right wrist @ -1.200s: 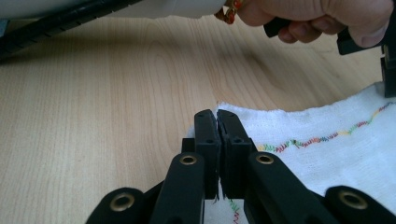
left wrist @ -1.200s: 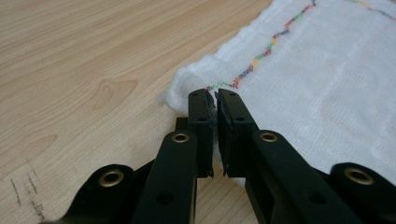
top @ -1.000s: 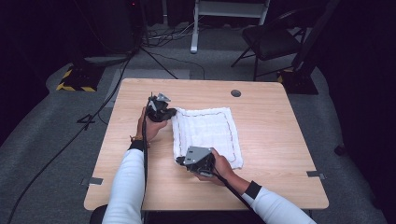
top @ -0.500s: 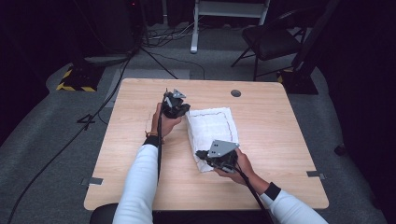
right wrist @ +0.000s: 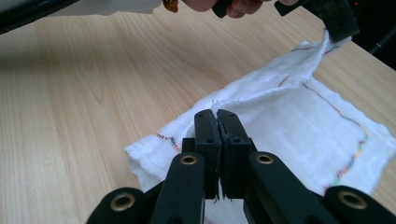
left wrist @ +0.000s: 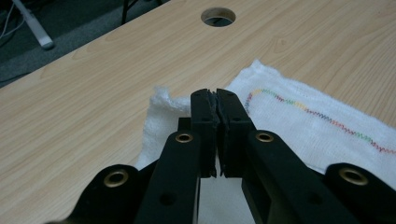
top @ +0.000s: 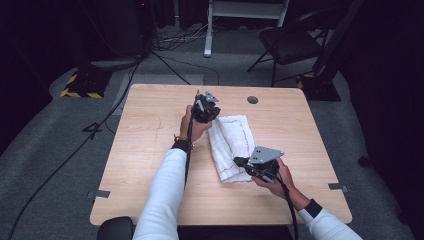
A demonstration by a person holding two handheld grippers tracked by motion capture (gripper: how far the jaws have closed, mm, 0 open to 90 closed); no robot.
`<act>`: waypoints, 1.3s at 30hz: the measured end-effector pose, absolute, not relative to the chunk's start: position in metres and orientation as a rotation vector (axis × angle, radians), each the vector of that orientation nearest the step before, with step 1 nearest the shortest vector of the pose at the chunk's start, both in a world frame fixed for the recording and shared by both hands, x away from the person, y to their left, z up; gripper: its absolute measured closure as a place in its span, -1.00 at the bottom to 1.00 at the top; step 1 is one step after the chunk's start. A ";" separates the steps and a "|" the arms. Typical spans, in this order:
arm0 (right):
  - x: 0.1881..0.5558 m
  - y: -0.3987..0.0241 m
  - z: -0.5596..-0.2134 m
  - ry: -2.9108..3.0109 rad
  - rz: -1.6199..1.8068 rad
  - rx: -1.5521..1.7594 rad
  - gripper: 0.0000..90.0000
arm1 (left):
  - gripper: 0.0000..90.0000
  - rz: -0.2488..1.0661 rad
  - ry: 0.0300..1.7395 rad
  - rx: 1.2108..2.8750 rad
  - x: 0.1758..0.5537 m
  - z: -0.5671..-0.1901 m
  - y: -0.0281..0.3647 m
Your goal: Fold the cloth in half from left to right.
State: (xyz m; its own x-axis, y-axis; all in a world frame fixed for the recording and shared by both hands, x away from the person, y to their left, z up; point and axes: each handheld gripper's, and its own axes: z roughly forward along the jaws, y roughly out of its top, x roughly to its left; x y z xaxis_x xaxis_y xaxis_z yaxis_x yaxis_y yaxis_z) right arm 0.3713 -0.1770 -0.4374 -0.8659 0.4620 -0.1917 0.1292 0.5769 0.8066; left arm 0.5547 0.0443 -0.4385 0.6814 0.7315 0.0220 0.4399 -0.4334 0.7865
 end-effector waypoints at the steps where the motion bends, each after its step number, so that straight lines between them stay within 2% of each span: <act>1: 0.371 -0.180 -0.438 2.425 1.198 0.486 0.96 | 0.93 0.459 0.895 2.088 0.555 -0.439 0.040; 22: 0.372 -0.223 -0.455 2.443 1.081 0.604 0.95 | 0.91 0.444 0.813 2.157 0.570 -0.451 -0.030; 25: 0.373 -0.226 -0.458 2.454 1.062 0.627 0.94 | 0.73 0.461 0.836 2.137 0.569 -0.454 -0.033; 27: 0.373 -0.229 -0.461 2.457 1.041 0.649 0.82 | 0.42 0.483 0.858 2.127 0.566 -0.452 -0.033; 29: 0.373 -0.233 -0.465 2.472 1.024 0.673 0.79 | 0.23 0.499 0.865 2.110 0.561 -0.447 -0.029; 32: 0.372 -0.238 -0.469 2.476 1.000 0.690 0.56 | 0.04 0.492 0.867 2.088 0.553 -0.441 -0.020; 39: 0.374 -0.248 -0.463 2.438 1.041 0.740 0.29 | -0.38 0.427 0.769 2.164 0.514 -0.439 0.002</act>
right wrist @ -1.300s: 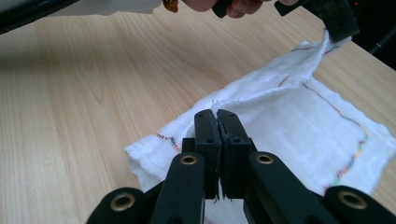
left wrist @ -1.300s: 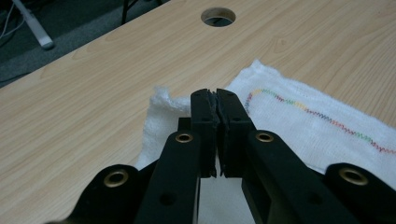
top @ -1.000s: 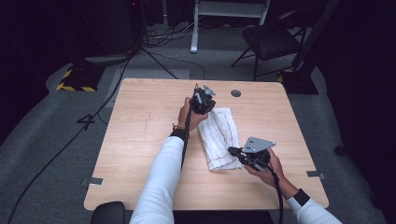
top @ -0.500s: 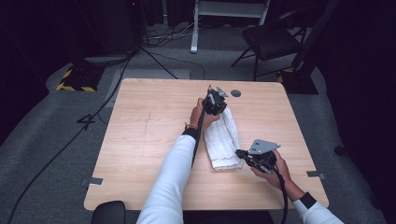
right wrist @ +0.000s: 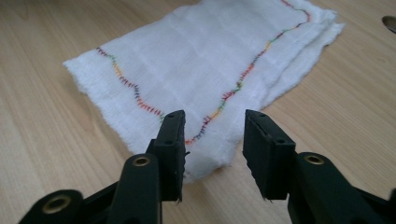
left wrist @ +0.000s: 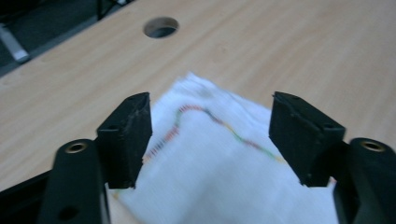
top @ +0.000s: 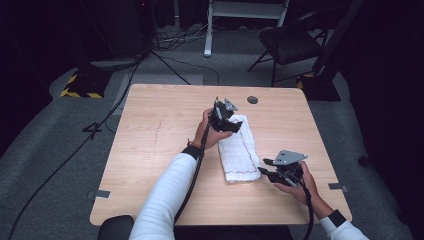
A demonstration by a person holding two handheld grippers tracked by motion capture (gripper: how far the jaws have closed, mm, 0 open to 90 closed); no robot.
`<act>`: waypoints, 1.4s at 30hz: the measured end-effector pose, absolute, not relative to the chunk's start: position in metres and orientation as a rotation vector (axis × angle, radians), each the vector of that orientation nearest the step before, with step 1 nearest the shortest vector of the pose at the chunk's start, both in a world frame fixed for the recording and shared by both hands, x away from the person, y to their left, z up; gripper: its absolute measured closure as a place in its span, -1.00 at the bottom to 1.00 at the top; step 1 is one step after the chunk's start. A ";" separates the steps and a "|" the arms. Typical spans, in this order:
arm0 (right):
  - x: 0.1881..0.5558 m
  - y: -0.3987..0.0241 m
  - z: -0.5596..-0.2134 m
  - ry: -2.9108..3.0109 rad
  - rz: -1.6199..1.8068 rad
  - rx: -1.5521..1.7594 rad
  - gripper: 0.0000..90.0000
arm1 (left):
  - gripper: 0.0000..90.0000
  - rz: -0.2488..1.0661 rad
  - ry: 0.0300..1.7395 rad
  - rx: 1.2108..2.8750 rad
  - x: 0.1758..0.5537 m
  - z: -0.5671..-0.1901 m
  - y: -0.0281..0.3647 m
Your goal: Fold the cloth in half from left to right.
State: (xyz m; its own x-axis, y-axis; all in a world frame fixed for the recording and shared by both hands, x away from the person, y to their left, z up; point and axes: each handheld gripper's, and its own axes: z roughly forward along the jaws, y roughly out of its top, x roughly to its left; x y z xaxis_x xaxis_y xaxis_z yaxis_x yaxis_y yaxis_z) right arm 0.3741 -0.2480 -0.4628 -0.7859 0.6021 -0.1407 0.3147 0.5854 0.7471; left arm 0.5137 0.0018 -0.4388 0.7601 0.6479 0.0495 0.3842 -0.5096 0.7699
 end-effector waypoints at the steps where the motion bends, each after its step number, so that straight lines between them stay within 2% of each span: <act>1: 0.375 -0.249 -0.461 2.432 1.049 0.746 0.25 | -0.40 0.429 0.751 2.179 0.504 -0.440 0.004; 12: 0.402 -0.249 -0.472 2.455 0.955 0.773 -0.05 | -0.48 0.367 0.569 2.353 0.425 -0.461 0.001; 17: 0.408 -0.247 -0.479 2.516 0.956 0.765 -0.16 | -0.48 0.340 0.552 2.400 0.413 -0.476 0.001; 19: 0.409 -0.246 -0.482 2.539 0.911 0.759 -0.19 | -0.48 0.368 0.527 2.429 0.410 -0.482 0.001; 28: 0.406 -0.246 -0.486 2.564 0.924 0.749 -0.14 | -0.45 0.342 0.552 2.406 0.405 -0.489 0.011; 42: 0.379 -0.224 -0.487 2.641 0.964 0.663 -0.14 | -0.45 0.264 0.620 2.349 0.381 -0.494 0.045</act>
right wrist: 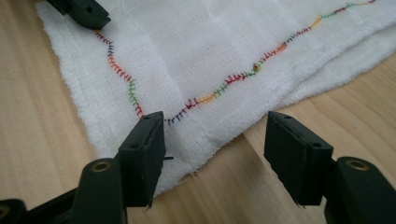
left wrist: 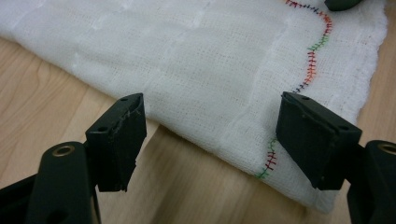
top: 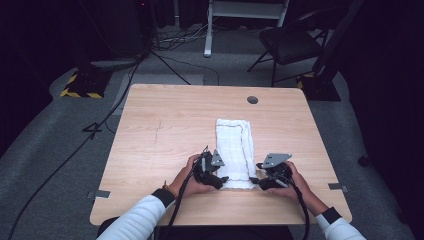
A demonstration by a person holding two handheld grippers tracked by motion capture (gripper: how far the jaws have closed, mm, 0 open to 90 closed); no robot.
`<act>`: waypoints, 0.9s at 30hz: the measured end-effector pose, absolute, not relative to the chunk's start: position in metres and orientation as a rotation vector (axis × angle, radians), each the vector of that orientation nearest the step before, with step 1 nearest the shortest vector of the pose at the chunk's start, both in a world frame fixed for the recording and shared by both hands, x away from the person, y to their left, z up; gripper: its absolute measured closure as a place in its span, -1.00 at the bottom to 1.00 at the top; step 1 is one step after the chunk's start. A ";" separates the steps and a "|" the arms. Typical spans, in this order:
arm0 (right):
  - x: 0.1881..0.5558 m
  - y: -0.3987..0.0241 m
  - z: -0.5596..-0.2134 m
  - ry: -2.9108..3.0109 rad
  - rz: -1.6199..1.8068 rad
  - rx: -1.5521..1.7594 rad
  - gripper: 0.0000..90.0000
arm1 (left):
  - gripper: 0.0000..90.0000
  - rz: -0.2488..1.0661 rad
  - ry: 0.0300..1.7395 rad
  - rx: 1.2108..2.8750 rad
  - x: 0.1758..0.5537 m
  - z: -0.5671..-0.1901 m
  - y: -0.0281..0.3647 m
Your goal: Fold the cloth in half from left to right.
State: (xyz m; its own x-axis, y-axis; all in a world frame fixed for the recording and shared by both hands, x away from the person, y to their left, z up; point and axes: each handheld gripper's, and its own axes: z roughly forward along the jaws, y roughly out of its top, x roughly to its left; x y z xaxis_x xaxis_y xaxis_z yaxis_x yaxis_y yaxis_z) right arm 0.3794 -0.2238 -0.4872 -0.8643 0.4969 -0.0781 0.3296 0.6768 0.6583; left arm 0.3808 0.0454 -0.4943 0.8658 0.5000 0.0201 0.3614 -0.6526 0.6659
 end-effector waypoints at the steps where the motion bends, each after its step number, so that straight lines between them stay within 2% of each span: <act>1: 0.377 -0.222 -0.487 2.648 0.968 0.669 -0.14 | -0.45 0.258 0.621 2.340 0.379 -0.495 0.049; 6: 0.371 -0.218 -0.488 2.668 0.995 0.672 -0.15 | -0.45 0.205 0.659 2.300 0.374 -0.499 0.059; 15: 0.358 -0.213 -0.490 2.680 1.013 0.663 -0.16 | -0.45 0.230 0.646 2.301 0.361 -0.499 0.066; 27: 0.360 -0.214 -0.490 2.692 1.018 0.654 -0.24 | -0.48 0.248 0.615 2.339 0.356 -0.493 0.067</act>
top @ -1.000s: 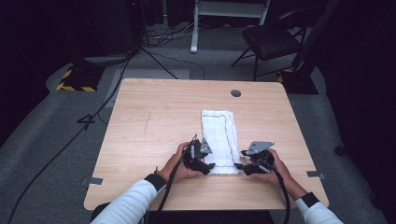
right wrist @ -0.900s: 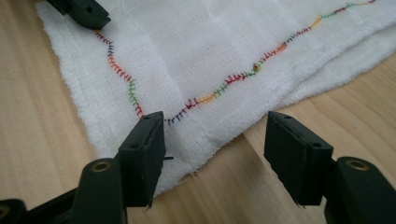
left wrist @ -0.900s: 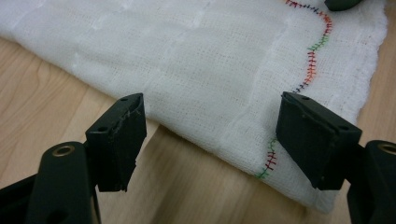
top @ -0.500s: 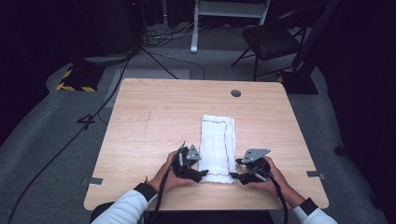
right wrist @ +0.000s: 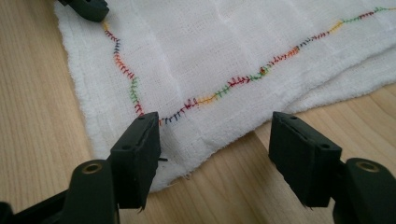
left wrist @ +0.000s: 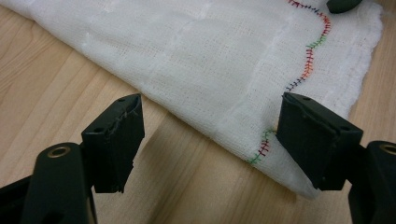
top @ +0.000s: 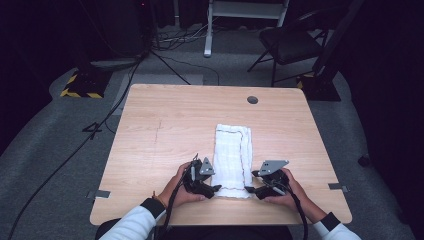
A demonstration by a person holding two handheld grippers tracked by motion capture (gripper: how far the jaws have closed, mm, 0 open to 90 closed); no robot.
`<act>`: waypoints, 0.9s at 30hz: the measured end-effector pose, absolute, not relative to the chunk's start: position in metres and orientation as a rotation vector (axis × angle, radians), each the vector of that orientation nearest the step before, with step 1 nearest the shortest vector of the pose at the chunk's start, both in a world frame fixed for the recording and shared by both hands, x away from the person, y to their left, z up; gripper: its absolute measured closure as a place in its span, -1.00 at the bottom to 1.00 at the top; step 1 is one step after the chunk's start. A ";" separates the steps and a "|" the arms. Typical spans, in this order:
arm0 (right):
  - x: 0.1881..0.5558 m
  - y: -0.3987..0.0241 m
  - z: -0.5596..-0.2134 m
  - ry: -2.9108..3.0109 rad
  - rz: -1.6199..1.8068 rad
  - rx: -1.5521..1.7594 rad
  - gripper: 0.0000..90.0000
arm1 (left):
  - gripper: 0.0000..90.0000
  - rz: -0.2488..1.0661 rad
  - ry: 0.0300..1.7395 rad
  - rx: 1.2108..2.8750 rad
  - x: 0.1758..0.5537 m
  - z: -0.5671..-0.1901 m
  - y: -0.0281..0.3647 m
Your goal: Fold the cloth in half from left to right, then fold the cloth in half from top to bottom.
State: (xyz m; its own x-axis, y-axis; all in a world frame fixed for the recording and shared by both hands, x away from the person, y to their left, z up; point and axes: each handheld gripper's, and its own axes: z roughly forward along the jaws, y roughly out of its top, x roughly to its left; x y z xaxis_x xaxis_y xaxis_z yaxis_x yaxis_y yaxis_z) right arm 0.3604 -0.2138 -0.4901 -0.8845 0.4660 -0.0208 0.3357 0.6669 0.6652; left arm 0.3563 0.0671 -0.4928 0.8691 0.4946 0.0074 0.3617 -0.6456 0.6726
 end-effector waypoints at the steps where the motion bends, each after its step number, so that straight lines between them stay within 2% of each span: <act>1: 0.360 -0.214 -0.490 2.692 1.015 0.651 -0.25 | -0.48 0.251 0.612 2.339 0.356 -0.492 0.067; 8: 0.363 -0.219 -0.481 2.661 0.989 0.599 -0.25 | -0.53 0.271 0.596 2.285 0.363 -0.476 0.077; 15: 0.384 -0.235 -0.461 2.535 1.061 0.689 -0.20 | -0.53 0.326 0.618 2.273 0.388 -0.465 0.080; 18: 0.397 -0.237 -0.456 2.502 1.076 0.721 -0.18 | -0.55 0.380 0.642 2.279 0.407 -0.461 0.077; 27: 0.450 -0.222 -0.449 2.416 1.044 0.785 -0.11 | -0.54 0.427 0.739 2.270 0.471 -0.459 0.056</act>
